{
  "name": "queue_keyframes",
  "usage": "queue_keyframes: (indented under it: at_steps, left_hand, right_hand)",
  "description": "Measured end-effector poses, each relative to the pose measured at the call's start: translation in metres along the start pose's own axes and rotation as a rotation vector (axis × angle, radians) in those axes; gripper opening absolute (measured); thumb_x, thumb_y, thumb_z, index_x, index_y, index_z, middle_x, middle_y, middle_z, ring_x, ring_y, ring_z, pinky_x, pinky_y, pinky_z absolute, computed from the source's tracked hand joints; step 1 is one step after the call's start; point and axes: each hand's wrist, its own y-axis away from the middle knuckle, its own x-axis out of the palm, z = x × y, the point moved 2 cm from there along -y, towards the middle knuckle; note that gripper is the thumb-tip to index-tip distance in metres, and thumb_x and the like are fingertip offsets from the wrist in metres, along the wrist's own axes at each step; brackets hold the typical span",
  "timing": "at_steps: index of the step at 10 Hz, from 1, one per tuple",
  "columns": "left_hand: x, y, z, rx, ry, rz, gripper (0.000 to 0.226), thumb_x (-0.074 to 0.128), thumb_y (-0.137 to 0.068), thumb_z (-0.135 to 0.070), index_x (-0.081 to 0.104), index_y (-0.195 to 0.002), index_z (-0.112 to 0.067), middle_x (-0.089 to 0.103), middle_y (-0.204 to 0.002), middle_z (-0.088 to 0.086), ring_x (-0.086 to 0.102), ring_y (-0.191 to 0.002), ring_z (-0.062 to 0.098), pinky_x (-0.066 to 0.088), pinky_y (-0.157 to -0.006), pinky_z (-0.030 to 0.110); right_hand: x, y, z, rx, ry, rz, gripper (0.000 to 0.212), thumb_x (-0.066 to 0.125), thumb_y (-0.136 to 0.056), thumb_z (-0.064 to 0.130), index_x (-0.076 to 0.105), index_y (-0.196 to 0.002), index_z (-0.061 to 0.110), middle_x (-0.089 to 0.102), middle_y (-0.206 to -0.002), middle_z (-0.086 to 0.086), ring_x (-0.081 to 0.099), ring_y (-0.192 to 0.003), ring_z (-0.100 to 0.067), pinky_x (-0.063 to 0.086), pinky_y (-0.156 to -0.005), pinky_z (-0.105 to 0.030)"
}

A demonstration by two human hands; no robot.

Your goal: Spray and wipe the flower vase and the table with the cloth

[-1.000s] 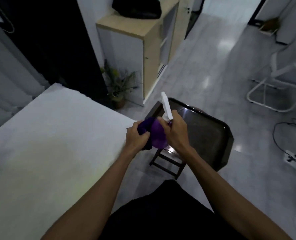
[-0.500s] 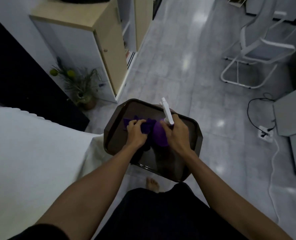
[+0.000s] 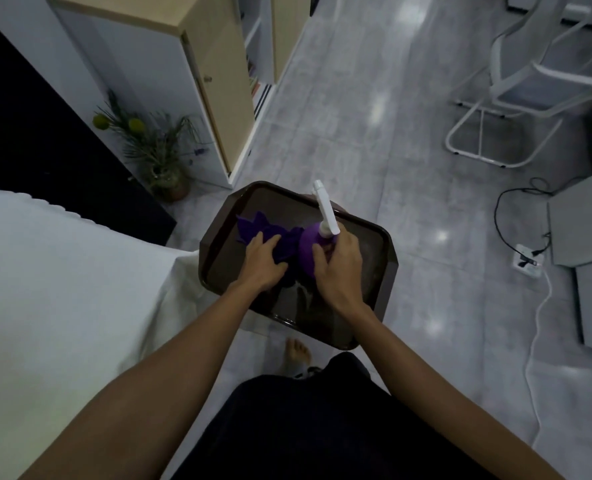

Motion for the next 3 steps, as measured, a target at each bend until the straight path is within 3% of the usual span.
queue_keyframes:
  at_steps: [2, 3]
  left_hand:
    - [-0.028, 0.061, 0.023, -0.006, 0.081, -0.102, 0.06, 0.071, -0.087, -0.017, 0.051, -0.144, -0.013, 0.043, -0.154, 0.014, 0.04, -0.143, 0.033, 0.031, -0.114, 0.033]
    - [-0.046, 0.099, 0.055, -0.105, 0.144, -0.186, 0.057, 0.067, -0.091, -0.018, 0.051, -0.145, -0.017, 0.04, -0.158, 0.012, 0.034, -0.148, 0.026, 0.029, -0.115, 0.032]
  right_hand:
    - [0.023, 0.047, 0.025, 0.048, 0.031, 0.034, 0.068, 0.061, -0.101, 0.011, 0.028, -0.16, 0.005, 0.04, -0.155, -0.016, 0.051, -0.134, -0.026, 0.048, -0.112, -0.039]
    - [0.054, 0.073, 0.045, 0.002, 0.116, 0.217, 0.053, 0.057, -0.102, 0.012, 0.04, -0.152, 0.004, 0.051, -0.145, -0.016, 0.056, -0.13, -0.028, 0.05, -0.106, -0.04]
